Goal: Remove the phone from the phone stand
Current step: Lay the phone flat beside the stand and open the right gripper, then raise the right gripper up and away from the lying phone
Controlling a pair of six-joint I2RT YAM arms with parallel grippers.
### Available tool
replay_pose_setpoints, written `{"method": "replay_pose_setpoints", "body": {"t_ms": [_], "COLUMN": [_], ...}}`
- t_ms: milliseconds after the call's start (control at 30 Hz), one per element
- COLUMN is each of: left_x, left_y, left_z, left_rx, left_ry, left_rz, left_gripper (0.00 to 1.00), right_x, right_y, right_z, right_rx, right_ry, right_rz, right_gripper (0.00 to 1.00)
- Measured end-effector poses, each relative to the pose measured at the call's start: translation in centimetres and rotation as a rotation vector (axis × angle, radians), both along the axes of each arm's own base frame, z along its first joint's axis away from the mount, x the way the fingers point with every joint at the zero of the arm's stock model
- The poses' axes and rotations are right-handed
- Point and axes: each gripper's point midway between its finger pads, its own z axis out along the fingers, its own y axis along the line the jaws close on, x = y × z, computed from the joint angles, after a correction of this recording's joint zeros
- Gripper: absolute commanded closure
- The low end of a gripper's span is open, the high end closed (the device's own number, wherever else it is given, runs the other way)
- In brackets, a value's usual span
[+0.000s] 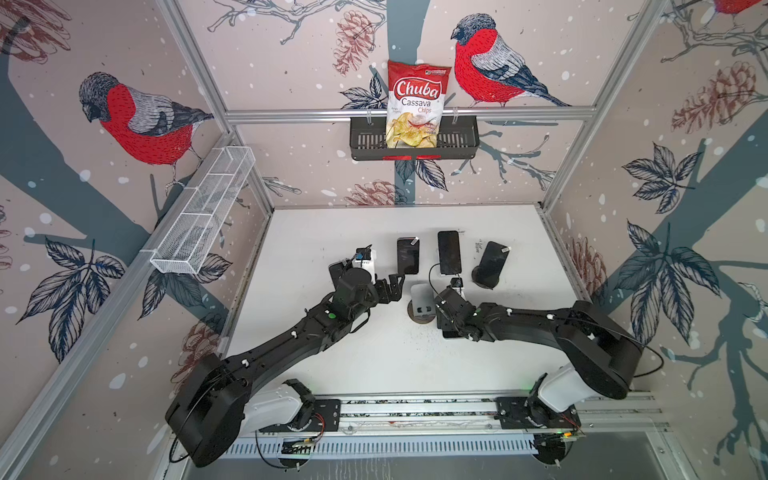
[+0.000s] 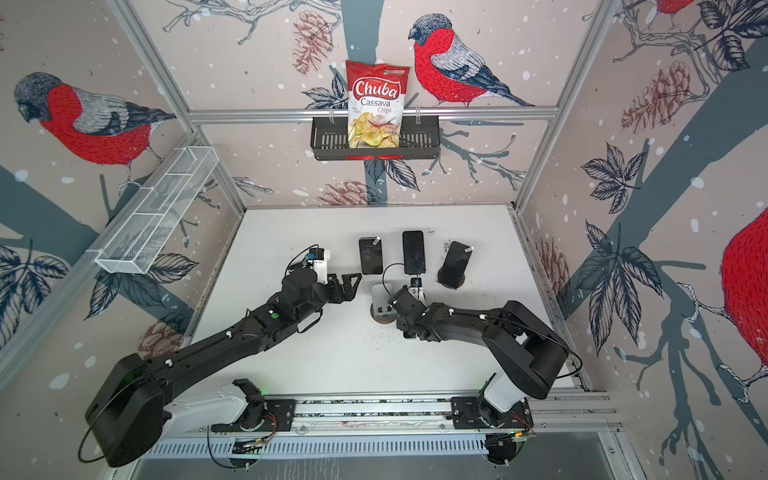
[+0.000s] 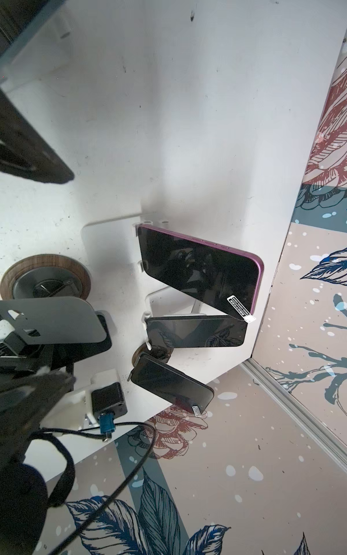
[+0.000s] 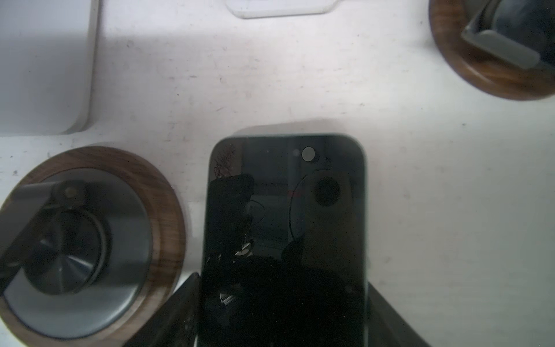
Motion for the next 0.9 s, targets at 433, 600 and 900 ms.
{"method": "replay_pose_setpoints", "body": {"t_ms": [433,600,900], "left_x": [-0.20,-0.26,-0.34], "left_y": [0.16,0.21,0.28], "left_z": [-0.26,-0.25,-0.22], "left_rx": [0.002,0.001,0.000], "left_ry": [0.003,0.002,0.001], "left_rz": [0.000,0.000,0.001], "left_gripper": [0.03,0.03,0.03], "right_x": [0.00,0.02,0.04], "right_y": [-0.14,-0.15,-0.14], "right_z": [-0.16,-0.15,0.17], "right_rx": [0.000,0.001,0.005], "right_ry": [-0.007,-0.009,-0.012], "right_rz": [-0.002,-0.003,-0.005], "right_gripper": [0.21,0.20,0.13]}}
